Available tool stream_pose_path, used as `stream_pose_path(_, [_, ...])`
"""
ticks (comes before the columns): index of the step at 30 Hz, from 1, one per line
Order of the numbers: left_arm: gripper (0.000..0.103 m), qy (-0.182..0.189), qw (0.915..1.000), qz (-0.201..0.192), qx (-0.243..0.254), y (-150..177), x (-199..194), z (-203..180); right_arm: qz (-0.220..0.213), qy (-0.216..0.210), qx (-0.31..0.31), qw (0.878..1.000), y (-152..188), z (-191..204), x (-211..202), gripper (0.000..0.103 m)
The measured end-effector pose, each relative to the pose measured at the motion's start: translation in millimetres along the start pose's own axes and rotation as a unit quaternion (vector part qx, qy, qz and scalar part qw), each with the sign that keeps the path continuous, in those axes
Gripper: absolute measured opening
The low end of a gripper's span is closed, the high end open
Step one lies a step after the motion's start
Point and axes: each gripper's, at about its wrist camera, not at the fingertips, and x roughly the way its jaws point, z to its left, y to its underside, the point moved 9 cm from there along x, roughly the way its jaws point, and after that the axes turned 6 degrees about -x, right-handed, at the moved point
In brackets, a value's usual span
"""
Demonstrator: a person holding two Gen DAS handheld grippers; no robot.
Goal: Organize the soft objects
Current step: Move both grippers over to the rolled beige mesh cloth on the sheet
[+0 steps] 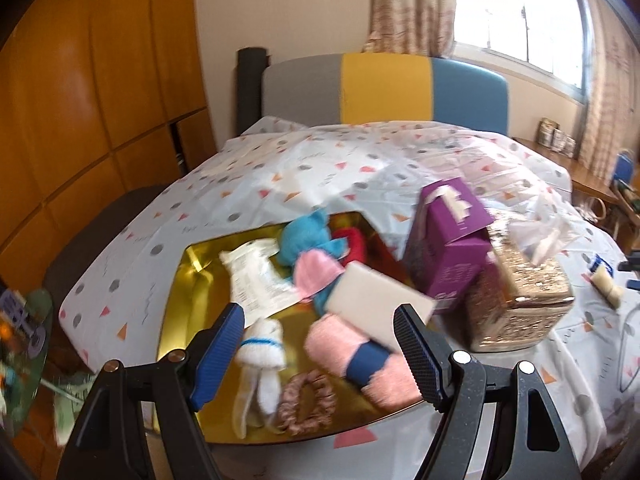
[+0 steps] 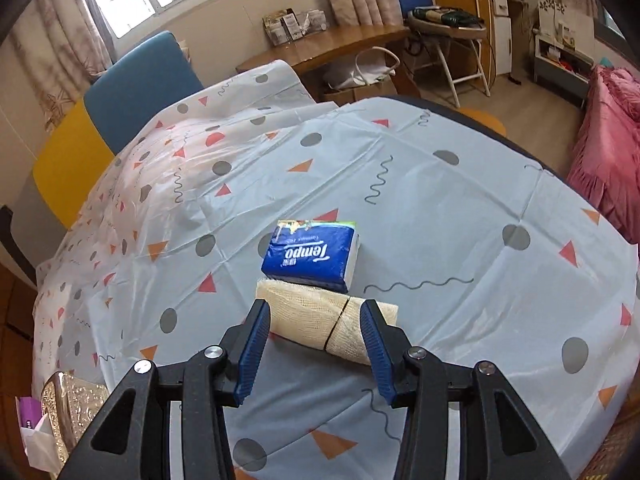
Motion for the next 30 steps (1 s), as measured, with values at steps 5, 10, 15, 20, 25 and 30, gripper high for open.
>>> stream_pose_path(5, [0.078, 0.053, 0.9979, -0.018, 0.033, -19.6, -12.4, -45.7, 0.003, -0.006, 0.045, 0.999, 0.9, -12.4, 1.7, 0.047])
stream_pose_path(10, [0.078, 0.128, 0.9877, -0.035, 0.083, -38.4, -27.1, -114.5, 0.003, -0.013, 0.113, 0.994, 1.8, -35.2, 1.1, 0.047])
stream_pose_path(15, [0.078, 0.194, 0.9713, -0.014, 0.137, -37.9, -28.7, -196.1, -0.005, -0.025, 0.163, 0.986, 1.6, -52.0, -3.5, 0.047])
stream_pose_path(20, [0.078, 0.255, 0.9531, 0.042, 0.158, -26.7, -16.9, -275.9, -0.026, -0.033, 0.209, 0.977, -0.1, -69.1, -13.7, 0.047])
stream_pose_path(25, [0.078, 0.267, 0.9410, 0.092, 0.186, -1.3, 9.8, -341.7, 0.003, -0.054, 0.233, 0.971, 2.0, -74.1, 3.3, 0.051])
stream_pose_path(30, [0.078, 0.279, 0.9324, 0.145, 0.178, 24.0, 36.0, -367.9, 0.013, -0.055, 0.217, 0.975, 1.0, -66.9, 15.1, 0.052])
